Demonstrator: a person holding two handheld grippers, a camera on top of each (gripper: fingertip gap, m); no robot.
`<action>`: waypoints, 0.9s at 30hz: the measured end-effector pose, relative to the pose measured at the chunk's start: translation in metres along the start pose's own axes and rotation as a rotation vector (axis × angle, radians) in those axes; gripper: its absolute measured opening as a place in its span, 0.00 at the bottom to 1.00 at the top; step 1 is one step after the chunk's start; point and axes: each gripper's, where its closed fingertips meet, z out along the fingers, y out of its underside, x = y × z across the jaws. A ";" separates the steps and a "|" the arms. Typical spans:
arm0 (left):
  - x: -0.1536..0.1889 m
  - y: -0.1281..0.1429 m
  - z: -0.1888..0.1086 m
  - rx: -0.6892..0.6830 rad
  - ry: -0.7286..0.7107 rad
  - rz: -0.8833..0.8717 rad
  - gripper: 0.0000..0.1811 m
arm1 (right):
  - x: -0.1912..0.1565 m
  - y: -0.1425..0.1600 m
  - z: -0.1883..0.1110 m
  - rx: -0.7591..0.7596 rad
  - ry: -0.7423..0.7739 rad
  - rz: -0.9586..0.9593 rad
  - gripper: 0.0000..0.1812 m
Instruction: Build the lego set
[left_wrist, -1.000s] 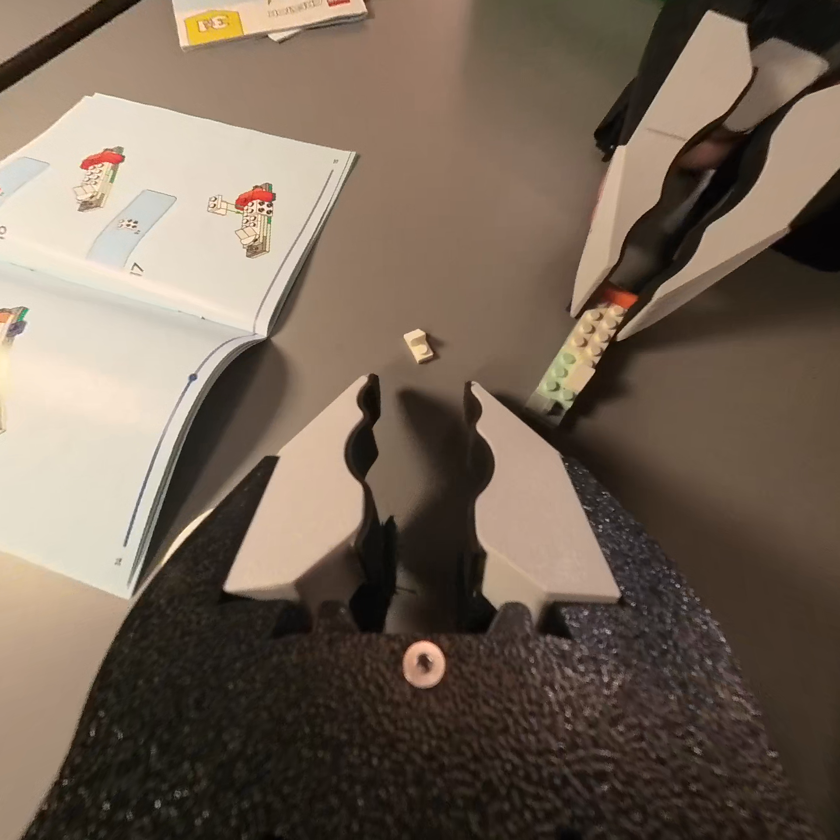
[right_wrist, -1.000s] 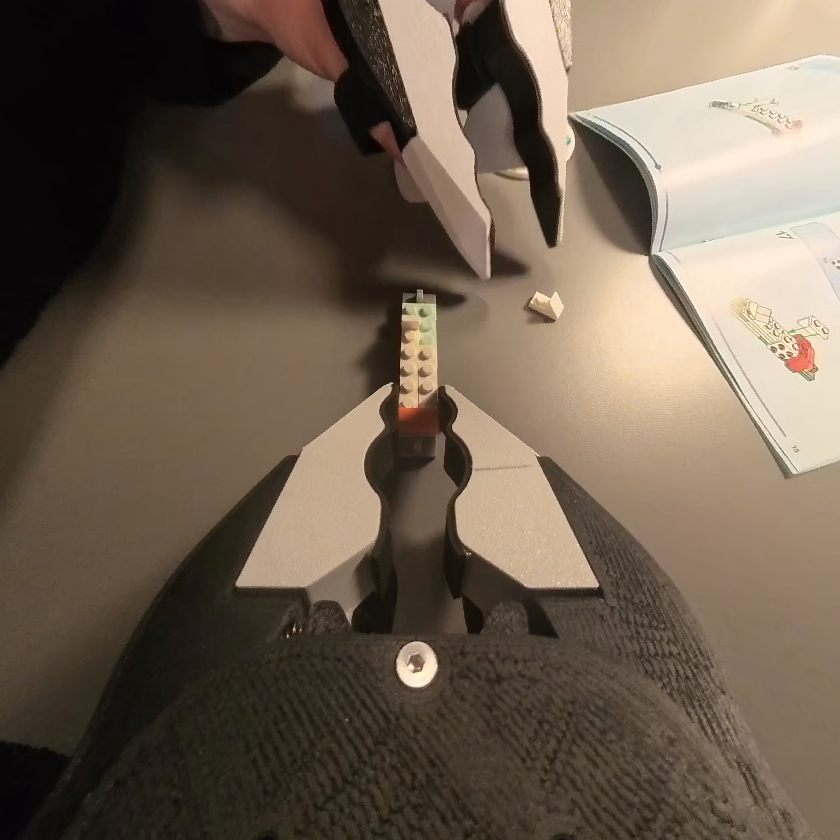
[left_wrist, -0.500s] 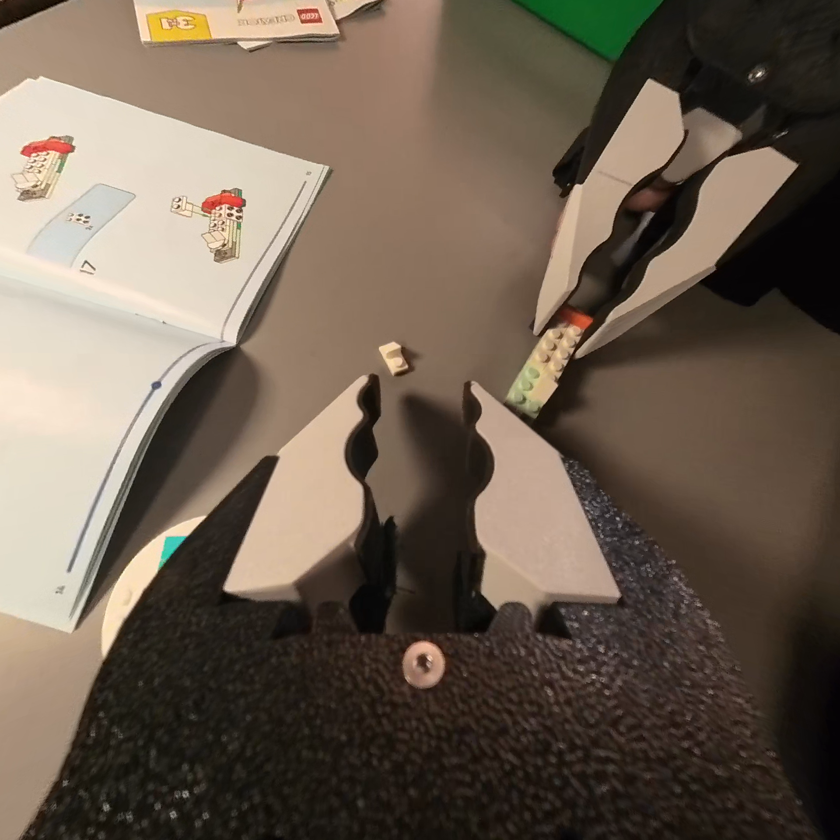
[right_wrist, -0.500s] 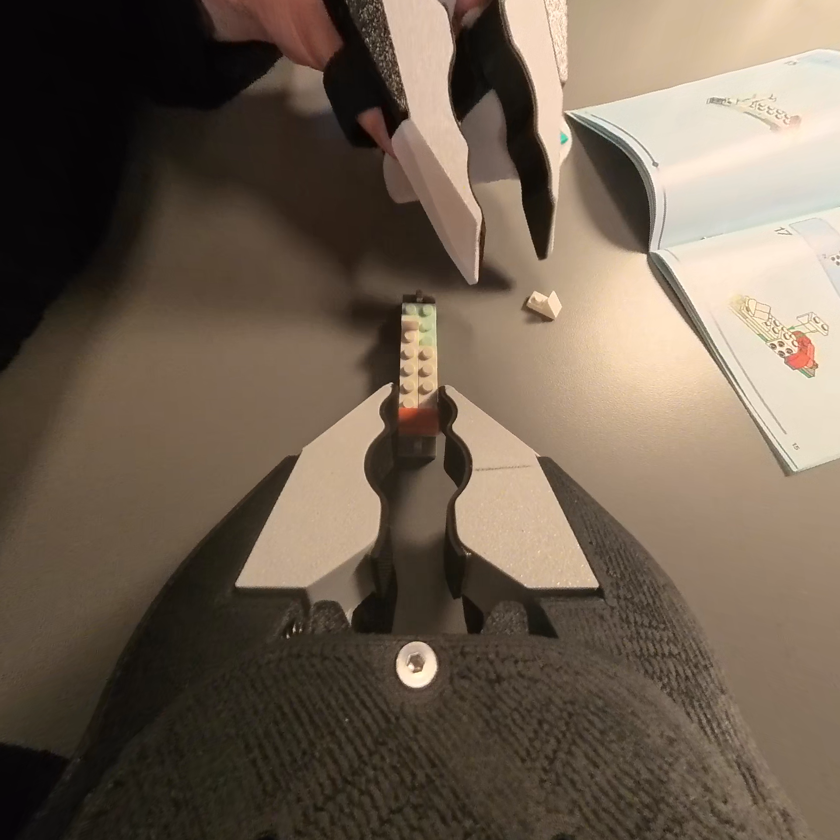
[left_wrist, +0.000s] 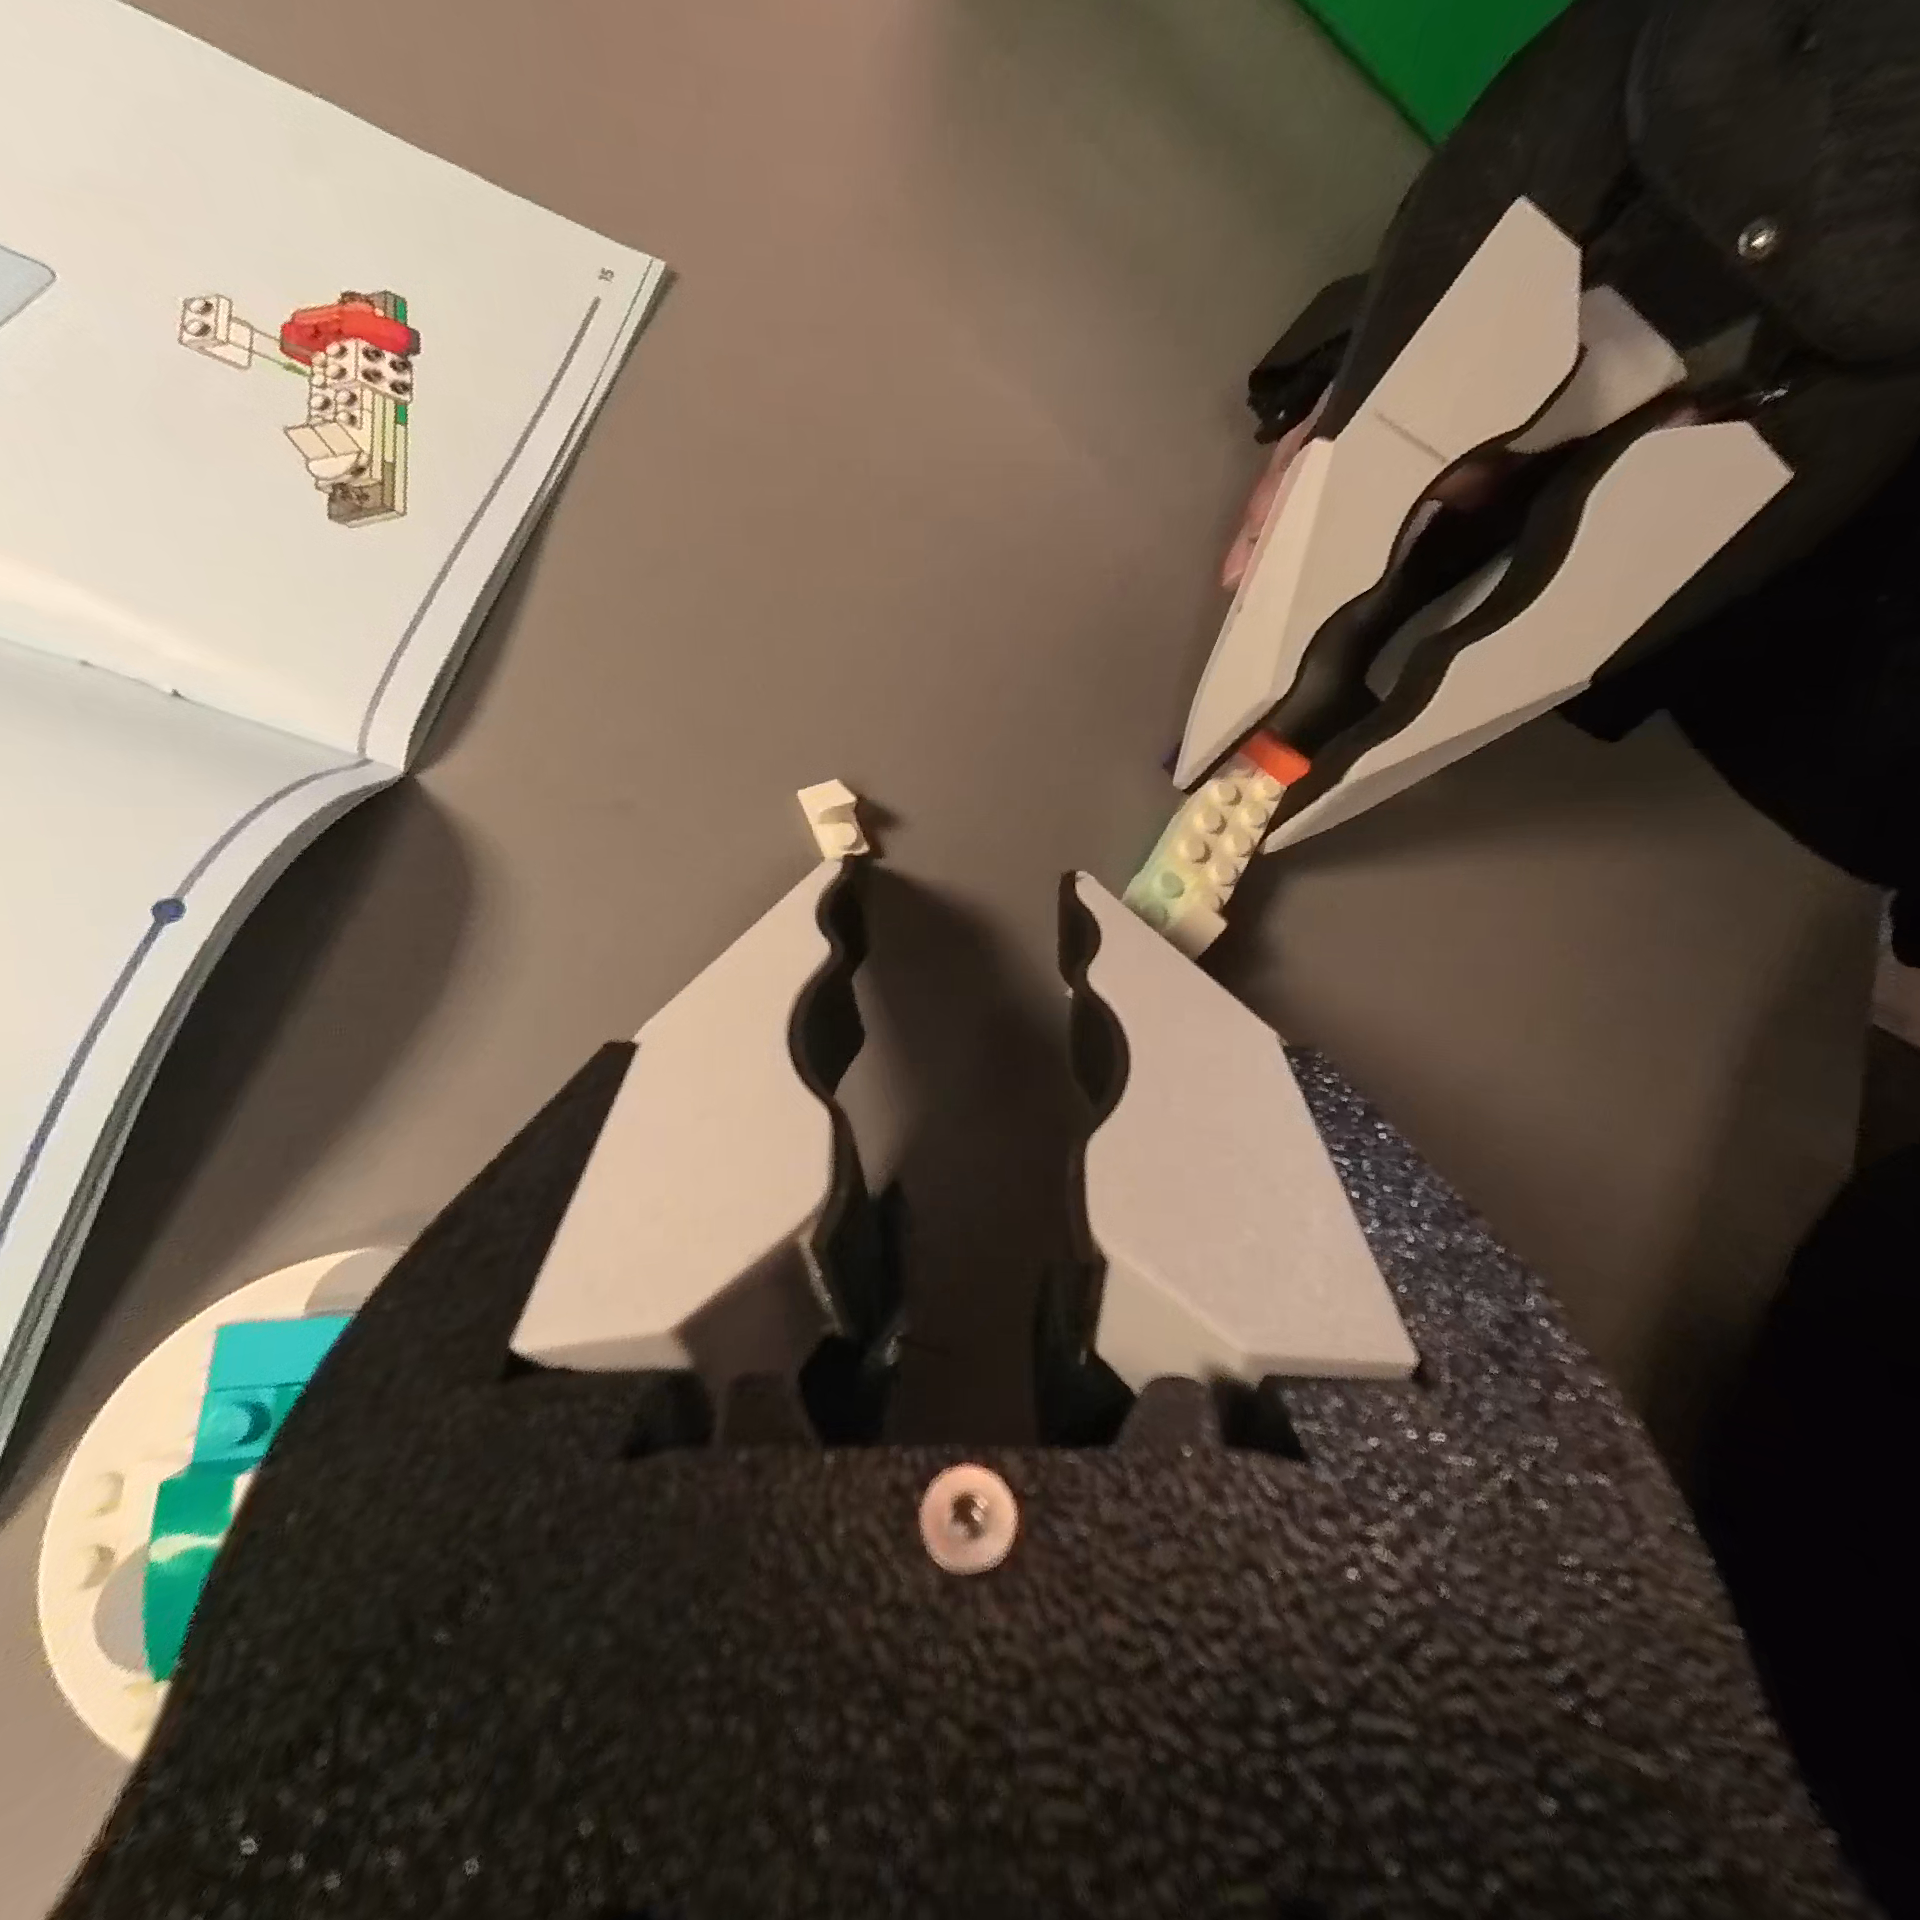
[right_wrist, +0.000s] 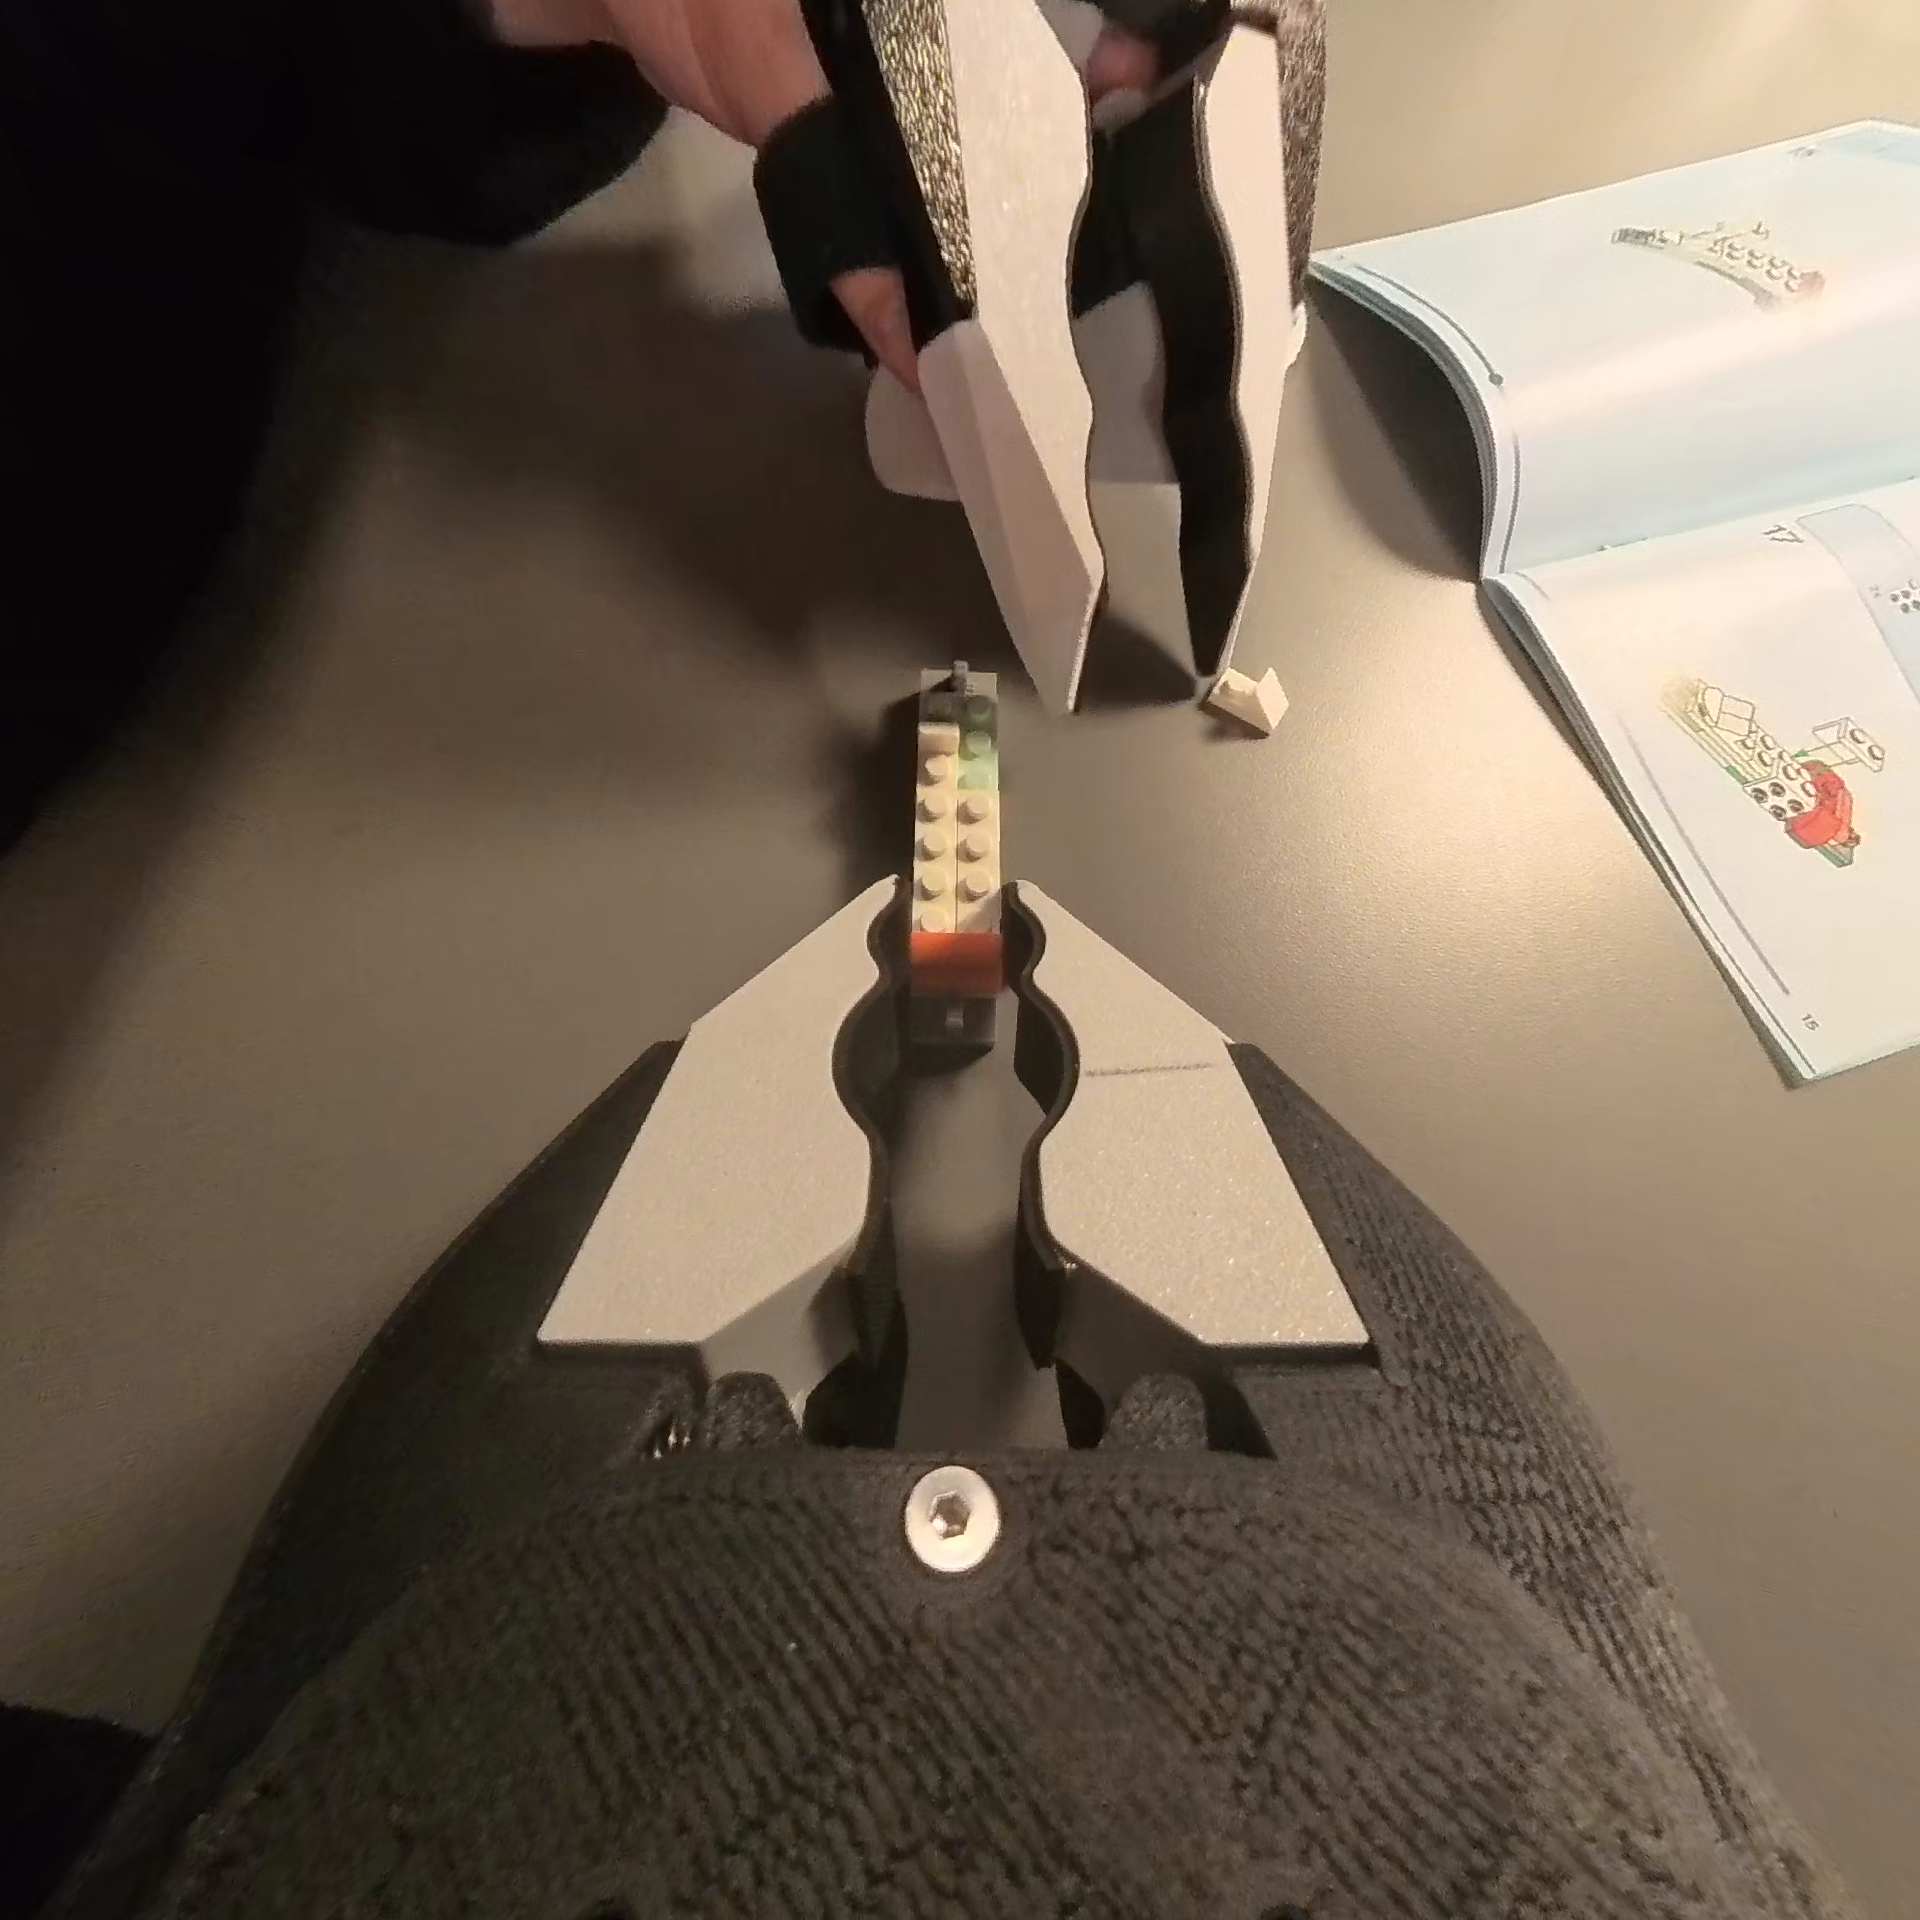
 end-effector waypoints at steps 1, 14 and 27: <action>0.001 -0.001 -0.001 0.002 -0.001 0.004 0.19 | 0.000 0.000 0.000 0.000 0.000 -0.001 0.09; 0.016 -0.008 0.008 0.011 0.107 0.016 0.26 | 0.000 0.000 0.000 0.000 0.000 -0.004 0.09; -0.007 -0.008 0.008 -0.249 0.357 0.749 0.21 | -0.002 0.000 0.000 0.000 -0.008 -0.009 0.09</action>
